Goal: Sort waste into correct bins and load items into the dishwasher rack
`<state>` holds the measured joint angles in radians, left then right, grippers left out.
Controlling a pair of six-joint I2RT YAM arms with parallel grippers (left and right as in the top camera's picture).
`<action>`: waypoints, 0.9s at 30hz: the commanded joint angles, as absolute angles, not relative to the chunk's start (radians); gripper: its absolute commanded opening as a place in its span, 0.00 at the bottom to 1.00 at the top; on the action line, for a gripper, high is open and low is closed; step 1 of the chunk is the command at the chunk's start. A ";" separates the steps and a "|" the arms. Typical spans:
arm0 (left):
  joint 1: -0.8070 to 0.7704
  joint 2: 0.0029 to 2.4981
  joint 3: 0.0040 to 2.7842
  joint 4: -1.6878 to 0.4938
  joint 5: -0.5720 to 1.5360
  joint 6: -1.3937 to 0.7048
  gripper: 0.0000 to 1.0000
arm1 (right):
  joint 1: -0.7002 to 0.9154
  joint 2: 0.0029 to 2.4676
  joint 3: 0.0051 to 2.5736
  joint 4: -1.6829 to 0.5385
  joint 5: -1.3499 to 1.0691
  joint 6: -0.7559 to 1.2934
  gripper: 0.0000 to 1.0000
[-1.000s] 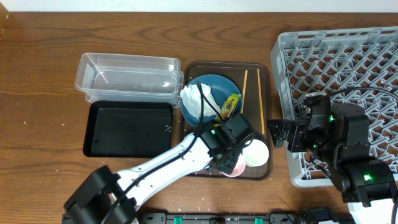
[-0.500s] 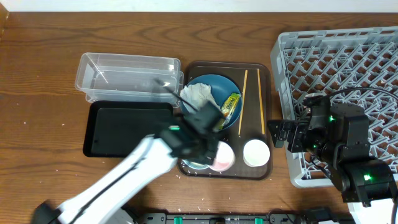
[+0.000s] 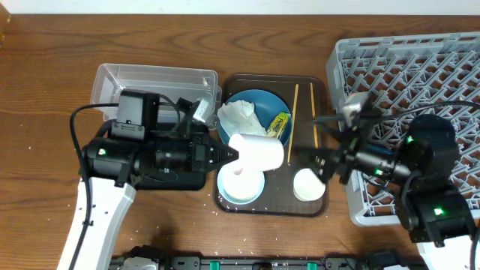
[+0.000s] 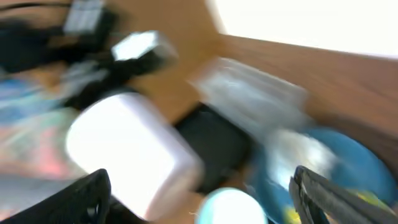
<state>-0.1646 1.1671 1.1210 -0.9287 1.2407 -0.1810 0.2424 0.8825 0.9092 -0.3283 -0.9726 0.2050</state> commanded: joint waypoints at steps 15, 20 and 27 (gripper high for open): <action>-0.157 1.182 1.130 -0.892 1.573 -0.131 0.06 | 0.458 0.942 0.926 -0.165 -1.187 0.183 0.88; -0.157 1.182 1.130 -0.892 1.562 -0.131 0.06 | 0.458 0.942 0.926 -0.110 -1.214 0.207 0.74; -0.159 1.182 1.130 -0.892 1.559 -0.131 0.07 | 0.458 0.942 0.926 -0.081 -1.212 0.213 0.75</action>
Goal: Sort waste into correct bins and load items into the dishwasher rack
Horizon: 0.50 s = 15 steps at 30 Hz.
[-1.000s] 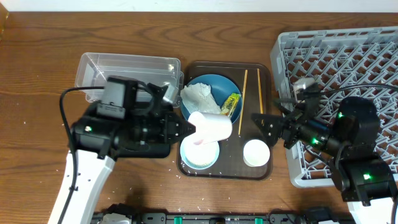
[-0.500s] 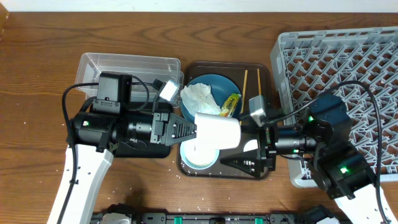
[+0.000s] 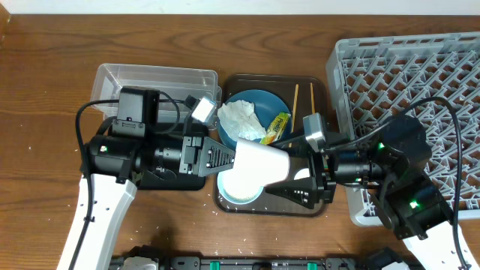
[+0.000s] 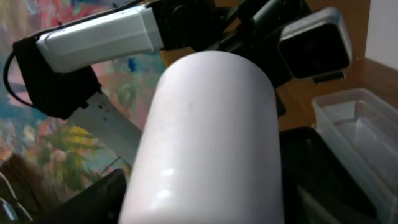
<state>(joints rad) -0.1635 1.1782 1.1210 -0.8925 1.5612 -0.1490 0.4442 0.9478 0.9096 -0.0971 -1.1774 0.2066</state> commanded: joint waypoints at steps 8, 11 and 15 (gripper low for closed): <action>-0.158 1.182 1.130 -0.888 1.559 -0.131 0.41 | 0.456 0.942 0.926 -0.072 -1.213 0.231 0.56; -0.158 1.182 1.130 -0.872 1.546 -0.131 0.62 | 0.438 0.937 0.926 -0.095 -1.193 0.231 0.53; -0.149 1.182 1.130 -0.884 1.386 -0.132 0.71 | 0.345 0.901 0.926 -0.211 -1.099 0.231 0.50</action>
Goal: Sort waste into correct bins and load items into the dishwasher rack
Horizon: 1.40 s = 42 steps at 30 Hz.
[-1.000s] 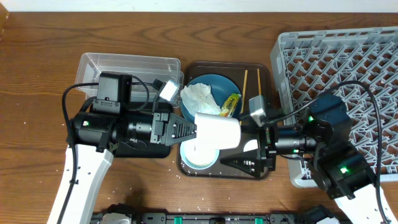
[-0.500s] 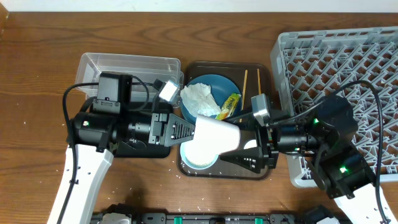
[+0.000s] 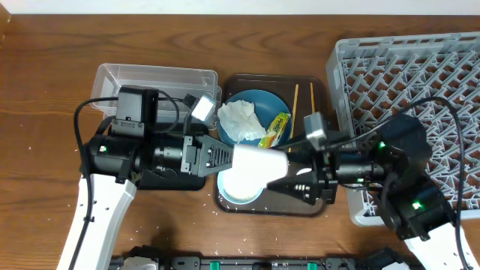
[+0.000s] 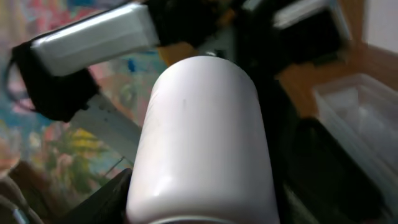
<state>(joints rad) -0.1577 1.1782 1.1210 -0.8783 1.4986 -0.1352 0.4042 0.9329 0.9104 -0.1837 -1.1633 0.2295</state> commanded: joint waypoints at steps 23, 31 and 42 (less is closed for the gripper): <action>-0.144 1.182 1.130 -0.991 1.019 -0.131 0.82 | -0.318 1.012 1.051 -1.159 0.080 0.414 0.46; -0.149 1.182 1.130 -0.991 0.996 -0.131 0.82 | -0.318 1.226 1.051 -1.168 -0.008 0.387 0.56; -0.399 1.196 1.130 -0.900 0.645 -0.150 0.82 | -0.289 1.179 1.159 -1.188 -0.126 0.388 0.94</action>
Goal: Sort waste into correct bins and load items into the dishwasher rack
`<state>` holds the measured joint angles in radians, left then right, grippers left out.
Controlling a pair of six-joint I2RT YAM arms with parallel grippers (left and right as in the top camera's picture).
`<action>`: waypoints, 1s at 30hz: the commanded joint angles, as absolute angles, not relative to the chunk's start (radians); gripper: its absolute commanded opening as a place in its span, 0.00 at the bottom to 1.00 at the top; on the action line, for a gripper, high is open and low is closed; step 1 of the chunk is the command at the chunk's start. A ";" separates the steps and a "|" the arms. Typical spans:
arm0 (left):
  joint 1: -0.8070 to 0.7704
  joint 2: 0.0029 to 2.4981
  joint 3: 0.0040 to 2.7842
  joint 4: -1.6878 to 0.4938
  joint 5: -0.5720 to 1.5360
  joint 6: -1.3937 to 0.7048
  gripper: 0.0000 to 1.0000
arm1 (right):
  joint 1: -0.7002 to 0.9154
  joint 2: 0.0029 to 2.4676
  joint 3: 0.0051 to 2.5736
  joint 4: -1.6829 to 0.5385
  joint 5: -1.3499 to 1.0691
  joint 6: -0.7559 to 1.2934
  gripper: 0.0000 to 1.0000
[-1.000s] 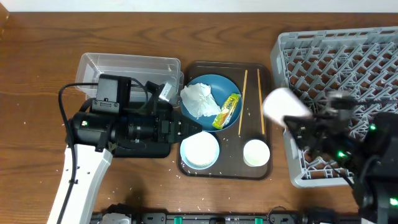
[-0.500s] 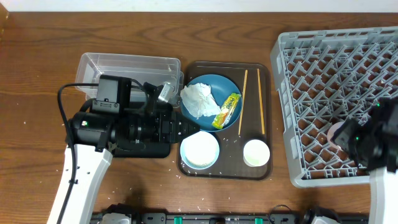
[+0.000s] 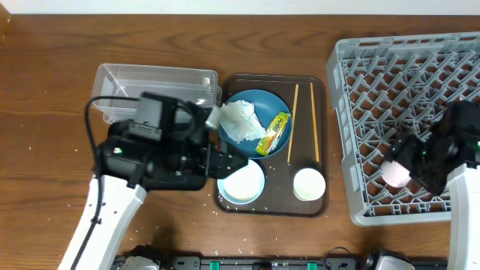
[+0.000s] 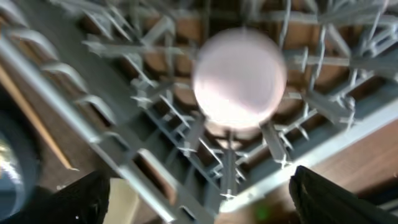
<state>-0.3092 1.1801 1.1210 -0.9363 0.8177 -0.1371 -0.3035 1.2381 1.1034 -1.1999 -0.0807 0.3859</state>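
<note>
The white cup (image 3: 395, 171) sits in the grey dishwasher rack (image 3: 375, 75) near its front edge. In the right wrist view the cup (image 4: 239, 78) is a blurred round shape among the rack's pegs. My right gripper (image 4: 199, 180) is open just short of it, fingers spread wide and touching nothing. My left gripper (image 3: 231, 161) hangs empty over the left side of the brown tray (image 3: 225, 204) and looks open. On the tray are a blue plate (image 3: 259, 101) with a crumpled napkin (image 3: 238, 118) and a yellow wrapper (image 3: 275, 131), a pale bowl (image 3: 241, 182) and a small white cup (image 3: 308, 184).
Two chopsticks (image 3: 293, 124) lie on the tray's right part. A clear plastic bin (image 3: 154, 82) stands at the back left. A black bin (image 3: 161, 178) in front of it is largely hidden under my left arm. The rack's front rim (image 4: 348, 134) meets bare wood.
The white cup was held between both grippers over the tray. It now rests in the rack, free of both. My right arm has swung right to the rack and my left arm has drawn back.
My left gripper held the white cup above the tray while the right gripper was open beside it. Then the right gripper closed in around the cup's other end, both arms meeting over the tray. Now the cup lies in the rack with the right gripper open.
</note>
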 commanded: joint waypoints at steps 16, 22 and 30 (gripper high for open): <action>-0.910 1.629 1.130 -0.499 0.244 -0.293 0.74 | -0.273 1.027 1.163 -1.159 -0.401 0.337 0.95; -0.961 1.723 1.130 -0.476 0.208 -0.316 0.59 | -0.273 1.027 1.163 -1.178 -0.400 0.313 0.95; -0.946 1.689 1.156 -0.512 0.208 -0.376 0.06 | -0.273 1.027 1.163 -1.186 -0.400 0.237 0.91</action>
